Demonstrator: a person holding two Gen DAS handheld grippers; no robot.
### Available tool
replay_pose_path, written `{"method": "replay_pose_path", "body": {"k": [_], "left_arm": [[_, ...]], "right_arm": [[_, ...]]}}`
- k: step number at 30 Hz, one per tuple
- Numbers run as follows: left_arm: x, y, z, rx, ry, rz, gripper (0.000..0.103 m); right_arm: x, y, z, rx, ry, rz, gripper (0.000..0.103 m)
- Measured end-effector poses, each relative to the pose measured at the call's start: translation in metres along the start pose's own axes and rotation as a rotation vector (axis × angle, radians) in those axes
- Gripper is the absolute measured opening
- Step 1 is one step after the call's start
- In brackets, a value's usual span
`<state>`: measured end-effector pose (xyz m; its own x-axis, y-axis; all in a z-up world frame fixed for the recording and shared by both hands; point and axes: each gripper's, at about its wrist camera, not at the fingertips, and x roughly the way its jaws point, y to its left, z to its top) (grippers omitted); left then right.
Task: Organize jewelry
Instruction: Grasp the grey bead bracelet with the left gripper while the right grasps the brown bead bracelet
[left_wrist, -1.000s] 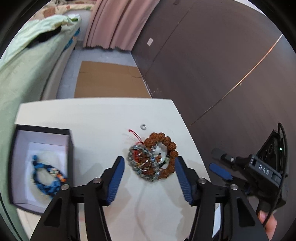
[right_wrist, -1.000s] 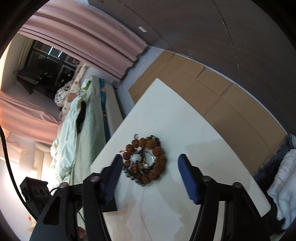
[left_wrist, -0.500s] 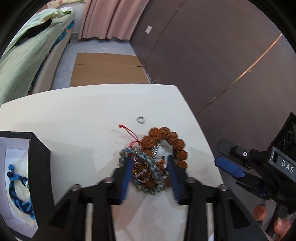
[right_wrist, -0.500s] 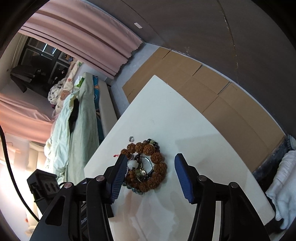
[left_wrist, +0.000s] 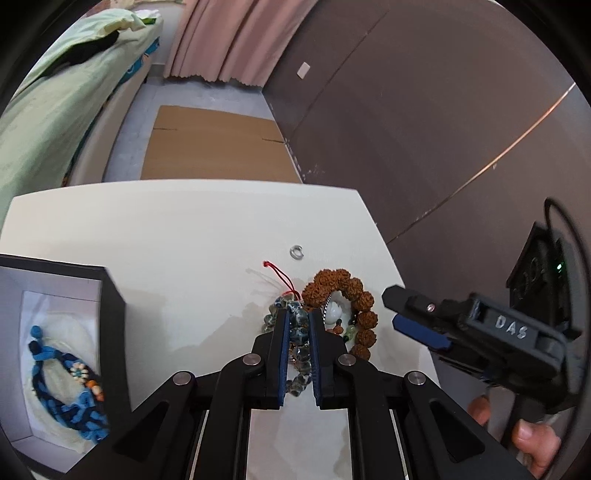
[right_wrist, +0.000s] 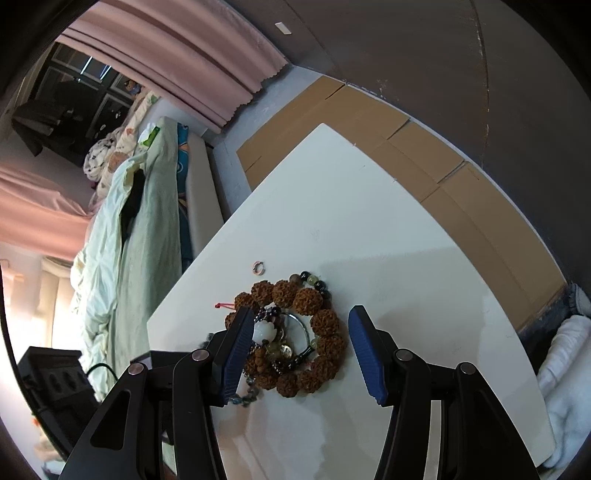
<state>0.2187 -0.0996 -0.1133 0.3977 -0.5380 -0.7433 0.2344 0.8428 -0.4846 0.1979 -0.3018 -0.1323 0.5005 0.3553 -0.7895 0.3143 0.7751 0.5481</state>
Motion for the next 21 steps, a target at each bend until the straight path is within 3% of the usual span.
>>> {"method": "replay_pose_path", "body": {"k": [18, 21], "left_arm": [[-0.037, 0.022, 0.011, -0.069, -0.072, -0.059, 0.010], [-0.045, 0.025, 0.013, -0.078, -0.087, -0.068, 0.010]], "right_arm": [[0.015, 0.009, 0.003, -0.103, 0.006, -0.162, 0.055], [0.023, 0.015, 0.004, -0.134, 0.017, -0.187, 0.051]]}}
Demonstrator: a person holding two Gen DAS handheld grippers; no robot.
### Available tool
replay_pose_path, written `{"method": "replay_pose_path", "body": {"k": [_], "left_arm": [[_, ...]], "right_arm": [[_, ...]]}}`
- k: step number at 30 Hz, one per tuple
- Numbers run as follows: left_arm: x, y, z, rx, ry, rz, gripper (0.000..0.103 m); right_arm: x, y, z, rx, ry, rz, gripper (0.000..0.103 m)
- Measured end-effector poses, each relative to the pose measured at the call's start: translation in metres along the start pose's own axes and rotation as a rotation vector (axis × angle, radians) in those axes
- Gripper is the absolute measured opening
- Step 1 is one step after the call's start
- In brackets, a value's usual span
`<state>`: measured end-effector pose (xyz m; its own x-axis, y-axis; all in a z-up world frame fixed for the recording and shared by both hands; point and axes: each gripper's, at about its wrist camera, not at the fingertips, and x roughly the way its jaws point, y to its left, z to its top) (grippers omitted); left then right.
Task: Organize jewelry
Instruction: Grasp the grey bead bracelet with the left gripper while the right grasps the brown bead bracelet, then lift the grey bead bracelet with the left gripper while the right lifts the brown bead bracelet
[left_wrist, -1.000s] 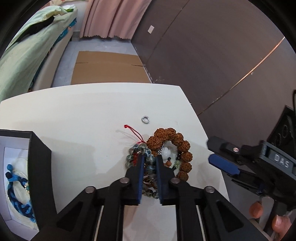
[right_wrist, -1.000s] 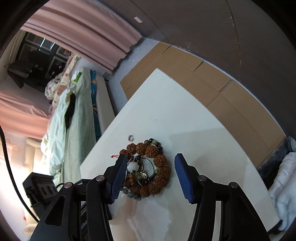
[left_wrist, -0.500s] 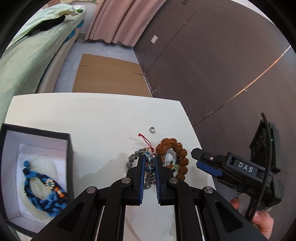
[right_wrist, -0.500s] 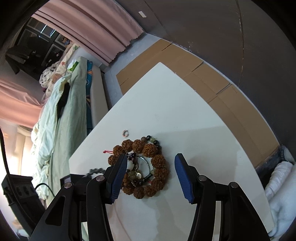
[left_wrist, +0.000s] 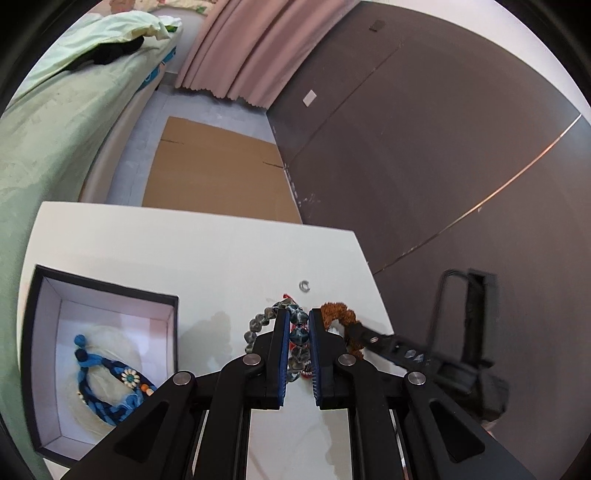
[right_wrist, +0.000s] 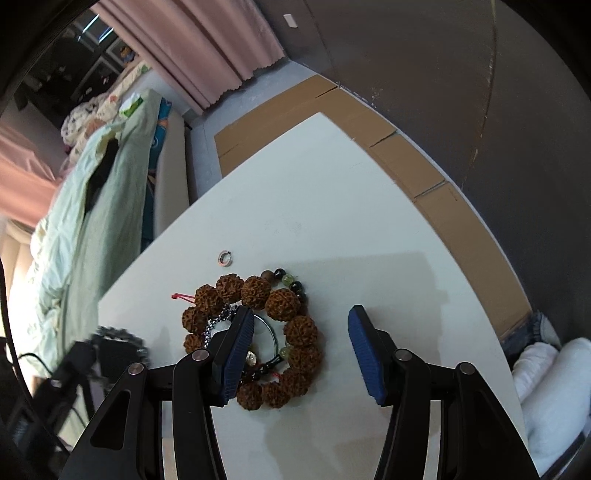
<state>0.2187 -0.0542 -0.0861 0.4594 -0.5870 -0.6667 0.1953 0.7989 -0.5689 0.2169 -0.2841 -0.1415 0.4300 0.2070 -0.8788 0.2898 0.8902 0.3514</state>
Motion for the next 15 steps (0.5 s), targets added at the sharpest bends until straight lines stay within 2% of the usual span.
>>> {"method": "replay_pose_path", "body": {"k": [6, 8, 9, 12, 15], "left_arm": [[-0.013, 0.007, 0.008, -0.014, -0.029, -0.004, 0.010], [-0.017, 0.009, 0.009, -0.018, -0.034, -0.004, 0.010], [-0.018, 0.011, 0.009, -0.020, -0.036, -0.003, 0.010], [-0.024, 0.013, 0.010, -0.027, -0.046, 0.000, 0.010], [-0.033, 0.014, 0.010, -0.031, -0.063, 0.001, 0.010]], "right_arm": [[0.007, 0.018, -0.001, -0.088, -0.018, -0.083, 0.048], [0.008, 0.023, -0.003, -0.116, -0.022, -0.098, 0.032], [0.009, 0.023, -0.004, -0.123, -0.017, -0.109, 0.021], [0.004, 0.022, -0.007, -0.103, -0.007, -0.051, 0.020], [-0.013, 0.029, -0.009, -0.117, -0.042, 0.017, 0.020]]}}
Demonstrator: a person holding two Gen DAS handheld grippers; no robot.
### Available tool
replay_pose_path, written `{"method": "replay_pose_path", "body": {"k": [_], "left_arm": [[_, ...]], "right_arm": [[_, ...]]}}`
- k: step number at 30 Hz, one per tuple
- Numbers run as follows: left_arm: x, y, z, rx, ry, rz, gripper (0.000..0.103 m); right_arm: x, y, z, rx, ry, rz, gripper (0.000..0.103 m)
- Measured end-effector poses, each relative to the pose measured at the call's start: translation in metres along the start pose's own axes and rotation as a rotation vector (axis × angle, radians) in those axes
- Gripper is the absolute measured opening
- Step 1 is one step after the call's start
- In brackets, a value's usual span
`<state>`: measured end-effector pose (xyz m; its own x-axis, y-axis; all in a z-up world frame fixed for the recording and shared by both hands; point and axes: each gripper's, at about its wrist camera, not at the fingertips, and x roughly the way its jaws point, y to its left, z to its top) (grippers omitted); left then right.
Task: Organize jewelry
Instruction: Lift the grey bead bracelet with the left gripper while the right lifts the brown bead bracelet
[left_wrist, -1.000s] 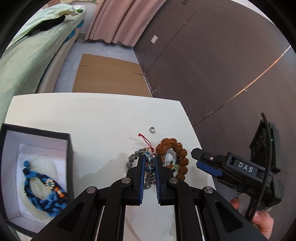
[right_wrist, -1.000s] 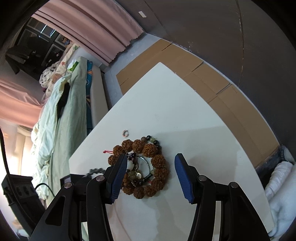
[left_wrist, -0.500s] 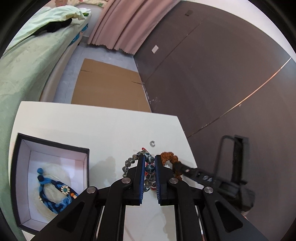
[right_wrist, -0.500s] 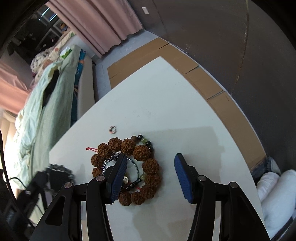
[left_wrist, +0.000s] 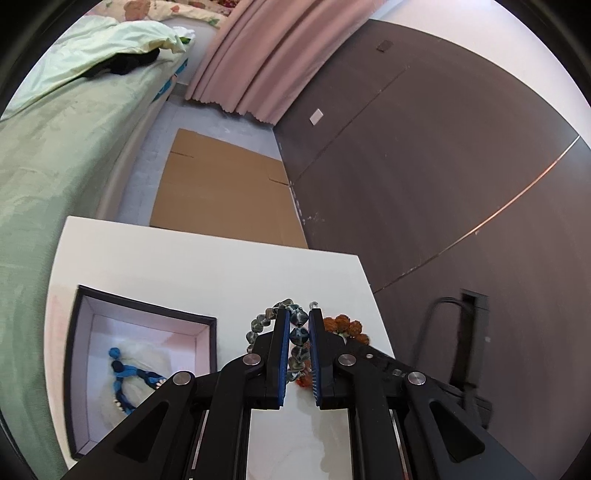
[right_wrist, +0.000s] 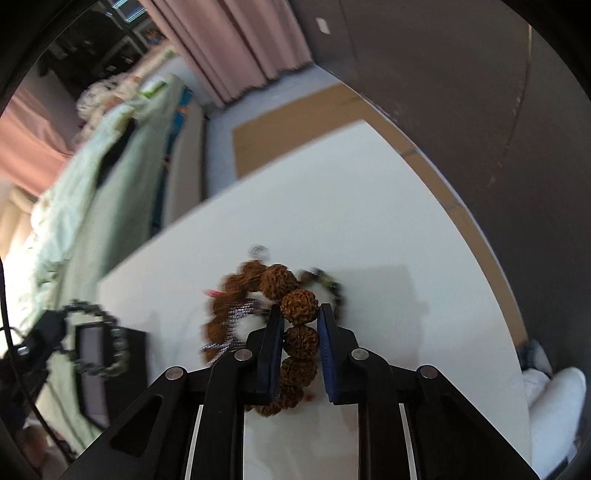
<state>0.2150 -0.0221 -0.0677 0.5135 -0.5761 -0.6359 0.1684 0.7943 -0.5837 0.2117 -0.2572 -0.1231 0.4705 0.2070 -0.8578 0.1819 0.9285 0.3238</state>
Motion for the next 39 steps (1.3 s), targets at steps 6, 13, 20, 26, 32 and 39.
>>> {"method": "replay_pose_path", "body": {"k": [6, 13, 20, 26, 32, 39], "left_arm": [[-0.021, 0.002, 0.001, -0.003, -0.042, 0.004, 0.010], [-0.043, 0.009, -0.002, -0.011, -0.075, 0.013, 0.010], [-0.057, 0.015, -0.009, -0.022, -0.084, 0.026, 0.010], [-0.063, 0.016, -0.014, -0.021, -0.076, 0.029, 0.010], [-0.066, 0.018, -0.017, -0.019, -0.075, 0.030, 0.010], [-0.065, 0.021, -0.012, -0.021, -0.073, 0.026, 0.010]], "right_arm": [[-0.026, 0.018, -0.010, -0.038, -0.054, 0.089, 0.020], [-0.048, 0.022, -0.020, -0.037, -0.106, 0.177, 0.020], [-0.029, -0.006, -0.025, 0.060, -0.020, 0.078, 0.020], [-0.006, -0.030, -0.027, 0.134, 0.047, 0.034, 0.020], [-0.001, -0.018, -0.030, 0.094, 0.028, 0.018, 0.020], [0.007, -0.002, -0.036, 0.073, 0.179, 0.200, 0.026]]}}
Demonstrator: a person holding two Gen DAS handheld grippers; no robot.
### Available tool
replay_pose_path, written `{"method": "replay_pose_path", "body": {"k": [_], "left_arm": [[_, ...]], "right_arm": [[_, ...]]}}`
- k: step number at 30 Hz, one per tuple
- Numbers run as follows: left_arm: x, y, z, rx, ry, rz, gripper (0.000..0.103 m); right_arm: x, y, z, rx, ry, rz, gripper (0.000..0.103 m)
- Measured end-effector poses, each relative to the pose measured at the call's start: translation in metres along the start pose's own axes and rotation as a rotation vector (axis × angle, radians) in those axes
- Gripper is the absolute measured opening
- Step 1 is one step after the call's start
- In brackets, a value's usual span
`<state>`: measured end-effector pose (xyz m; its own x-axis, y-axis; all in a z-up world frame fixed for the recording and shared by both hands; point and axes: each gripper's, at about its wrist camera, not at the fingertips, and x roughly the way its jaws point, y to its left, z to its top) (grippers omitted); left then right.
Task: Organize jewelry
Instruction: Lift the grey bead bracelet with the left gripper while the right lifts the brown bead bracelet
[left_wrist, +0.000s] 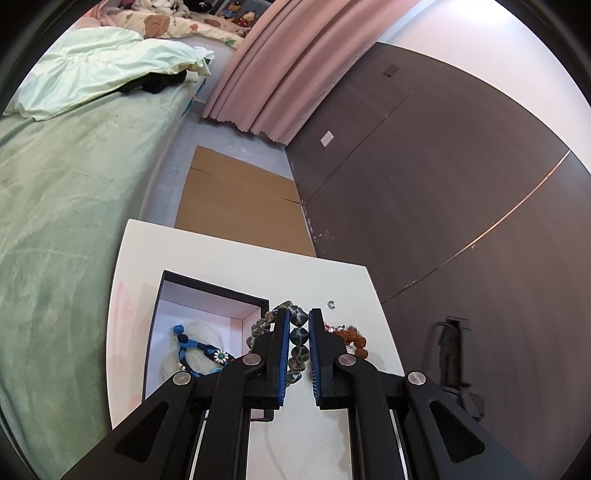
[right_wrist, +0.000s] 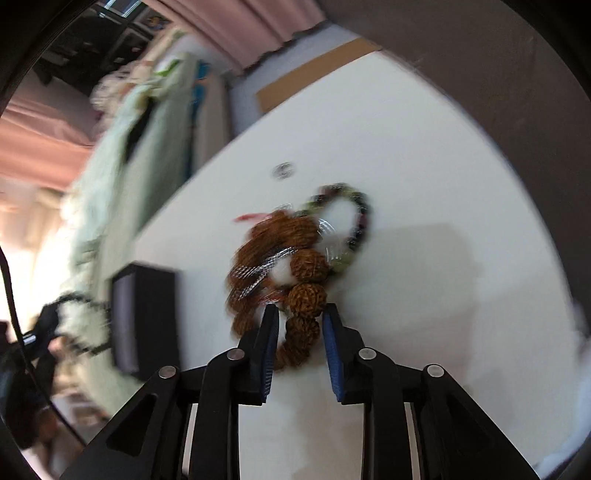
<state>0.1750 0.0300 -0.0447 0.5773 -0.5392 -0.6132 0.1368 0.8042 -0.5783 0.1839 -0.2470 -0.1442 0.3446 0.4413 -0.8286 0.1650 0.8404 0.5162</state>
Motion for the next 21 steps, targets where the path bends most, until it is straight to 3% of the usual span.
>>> {"method": "replay_pose_path", "body": {"k": [4, 7, 11, 12, 15, 21], "left_arm": [[0.001, 0.004, 0.002, -0.011, -0.003, 0.004, 0.010], [0.004, 0.003, 0.004, -0.013, -0.002, 0.005, 0.010], [0.008, 0.003, 0.009, -0.013, -0.002, 0.003, 0.010], [0.009, 0.002, 0.009, -0.012, -0.002, 0.002, 0.010], [0.015, 0.003, 0.013, -0.012, 0.002, 0.002, 0.010], [0.026, 0.004, 0.017, -0.017, 0.014, 0.002, 0.010]], "right_arm": [[-0.010, 0.002, -0.004, -0.015, 0.002, 0.034, 0.026], [-0.017, -0.004, 0.000, -0.017, -0.047, -0.077, 0.026], [-0.025, 0.001, 0.014, -0.039, -0.124, -0.107, 0.026], [-0.026, 0.002, 0.017, -0.050, -0.137, -0.103, 0.028], [-0.021, 0.016, 0.025, -0.105, -0.151, -0.104, 0.049], [0.005, 0.030, 0.032, -0.169, -0.101, -0.170, 0.050]]}}
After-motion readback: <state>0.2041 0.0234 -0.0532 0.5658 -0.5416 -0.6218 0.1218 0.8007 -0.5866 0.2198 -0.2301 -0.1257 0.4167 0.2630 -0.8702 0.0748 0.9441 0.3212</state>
